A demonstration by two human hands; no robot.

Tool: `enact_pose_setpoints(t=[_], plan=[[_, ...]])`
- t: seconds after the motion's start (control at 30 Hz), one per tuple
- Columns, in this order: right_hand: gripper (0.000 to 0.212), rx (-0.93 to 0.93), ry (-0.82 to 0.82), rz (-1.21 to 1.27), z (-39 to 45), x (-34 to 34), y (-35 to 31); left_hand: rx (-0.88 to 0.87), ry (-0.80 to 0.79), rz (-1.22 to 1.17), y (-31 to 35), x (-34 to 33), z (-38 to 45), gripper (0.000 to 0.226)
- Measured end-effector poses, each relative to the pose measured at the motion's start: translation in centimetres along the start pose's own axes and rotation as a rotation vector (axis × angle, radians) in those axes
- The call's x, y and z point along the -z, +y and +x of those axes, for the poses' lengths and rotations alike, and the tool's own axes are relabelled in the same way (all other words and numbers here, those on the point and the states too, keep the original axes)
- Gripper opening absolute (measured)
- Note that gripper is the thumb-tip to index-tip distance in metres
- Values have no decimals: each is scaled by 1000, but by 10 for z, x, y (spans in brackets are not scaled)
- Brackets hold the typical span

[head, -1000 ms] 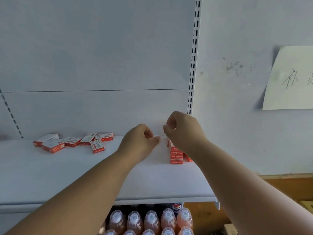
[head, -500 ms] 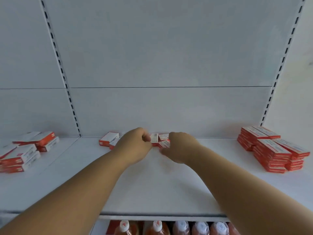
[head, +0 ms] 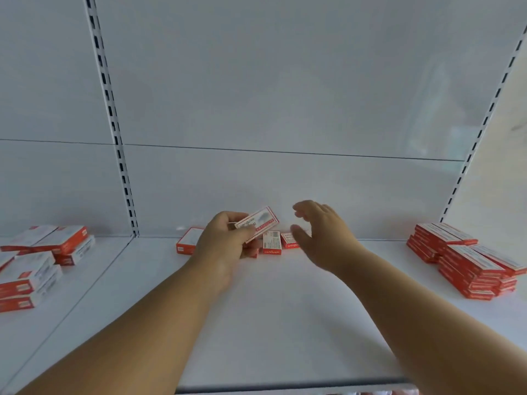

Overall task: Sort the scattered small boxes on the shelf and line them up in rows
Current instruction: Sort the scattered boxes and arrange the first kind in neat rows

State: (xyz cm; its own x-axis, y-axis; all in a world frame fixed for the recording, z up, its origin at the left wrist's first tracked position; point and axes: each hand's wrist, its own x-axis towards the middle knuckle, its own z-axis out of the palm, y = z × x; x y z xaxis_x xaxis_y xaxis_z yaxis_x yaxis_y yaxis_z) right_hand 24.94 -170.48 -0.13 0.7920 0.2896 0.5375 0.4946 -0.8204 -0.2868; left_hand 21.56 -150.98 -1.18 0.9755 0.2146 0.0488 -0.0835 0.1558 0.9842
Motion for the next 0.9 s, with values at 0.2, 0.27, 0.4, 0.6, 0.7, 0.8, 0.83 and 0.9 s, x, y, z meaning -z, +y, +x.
enact_pose_setpoints(t=[0.2,0.27,0.4,0.6,0.7,0.8,0.83,0.9], plan=[[29,-185,-412,-306,12,-24,17,61,-29,-204,-9,4,0,25],[26,-191,-394,-262,13,-22,21,49,-65,-176,-10,4,0,28],[19,-200,-414,-198,13,-18,26,86,-116,-85,-11,2,-4,27],[46,-357,-409,46,6,-11,33,91,-120,-61,-11,-5,-10,23],[12,-373,-352,189,4,-8,35,83,-115,-56,-11,-7,-10,22],[6,-524,-262,685,2,-5,26,53,-101,-22,-11,-10,-12,19],[8,-554,-256,893,1,-2,21,36,-95,-1,-10,-10,-13,18],[14,-554,-273,1200,0,4,10,-12,-67,51,-9,-12,-15,17]])
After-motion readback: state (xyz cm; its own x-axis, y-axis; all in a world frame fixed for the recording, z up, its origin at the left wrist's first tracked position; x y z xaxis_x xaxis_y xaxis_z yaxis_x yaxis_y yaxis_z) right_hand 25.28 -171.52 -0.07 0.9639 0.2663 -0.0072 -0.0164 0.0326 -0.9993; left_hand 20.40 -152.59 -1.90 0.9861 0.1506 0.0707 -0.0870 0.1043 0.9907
